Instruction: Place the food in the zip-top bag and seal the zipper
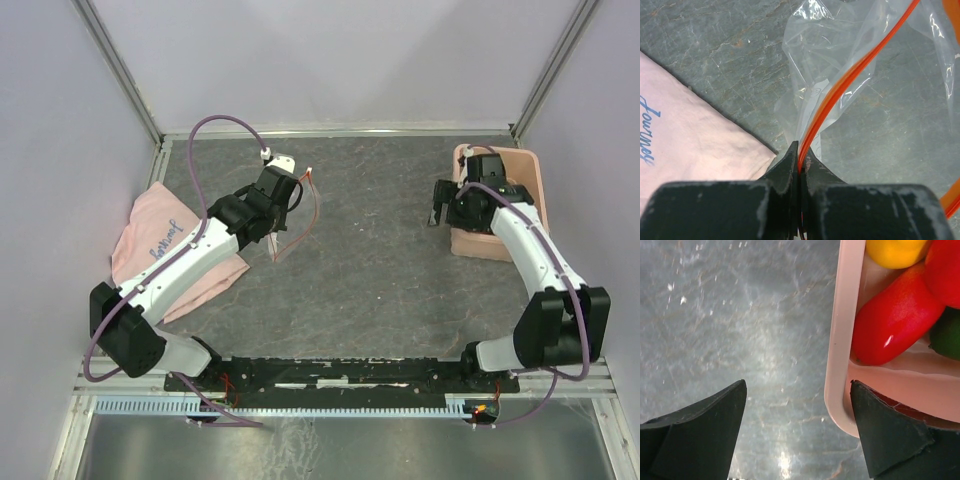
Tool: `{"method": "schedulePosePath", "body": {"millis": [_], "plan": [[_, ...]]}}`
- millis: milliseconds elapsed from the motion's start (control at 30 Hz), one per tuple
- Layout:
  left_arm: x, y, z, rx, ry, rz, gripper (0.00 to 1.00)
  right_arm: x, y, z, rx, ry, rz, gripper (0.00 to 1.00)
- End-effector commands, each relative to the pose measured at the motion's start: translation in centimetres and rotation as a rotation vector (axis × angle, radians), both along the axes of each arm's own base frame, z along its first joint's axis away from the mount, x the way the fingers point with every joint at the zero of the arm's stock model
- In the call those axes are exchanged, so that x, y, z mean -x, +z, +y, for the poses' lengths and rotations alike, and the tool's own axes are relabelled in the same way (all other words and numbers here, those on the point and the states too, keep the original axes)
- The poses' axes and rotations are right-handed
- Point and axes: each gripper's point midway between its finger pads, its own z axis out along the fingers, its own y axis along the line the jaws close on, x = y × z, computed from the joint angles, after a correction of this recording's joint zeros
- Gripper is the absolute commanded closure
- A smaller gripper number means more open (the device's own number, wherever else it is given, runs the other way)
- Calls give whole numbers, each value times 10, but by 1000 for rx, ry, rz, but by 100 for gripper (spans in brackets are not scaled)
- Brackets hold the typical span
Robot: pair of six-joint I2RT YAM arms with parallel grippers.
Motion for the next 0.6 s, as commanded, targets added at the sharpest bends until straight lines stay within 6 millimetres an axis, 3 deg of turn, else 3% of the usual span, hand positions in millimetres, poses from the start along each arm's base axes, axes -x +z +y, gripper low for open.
{"method": "schedulePosePath", "body": {"millis": [0,133,267,400,567], "plan": [[-3,15,-2,14,-40,-49,97,40,6,25,-37,68,33,9],[-3,15,-2,13,-39,-50,97,66,10,38,-47,113,36,8],[-3,16,-1,11,-37,-53,97,78,32,37,-43,140,-12,7],[-3,15,-1,12,-39,-51,97,67,56,17,72,114,-76,1],[-3,17,1,8,-31,-61,97,38,75,-13,141,-6,-149,1]]}}
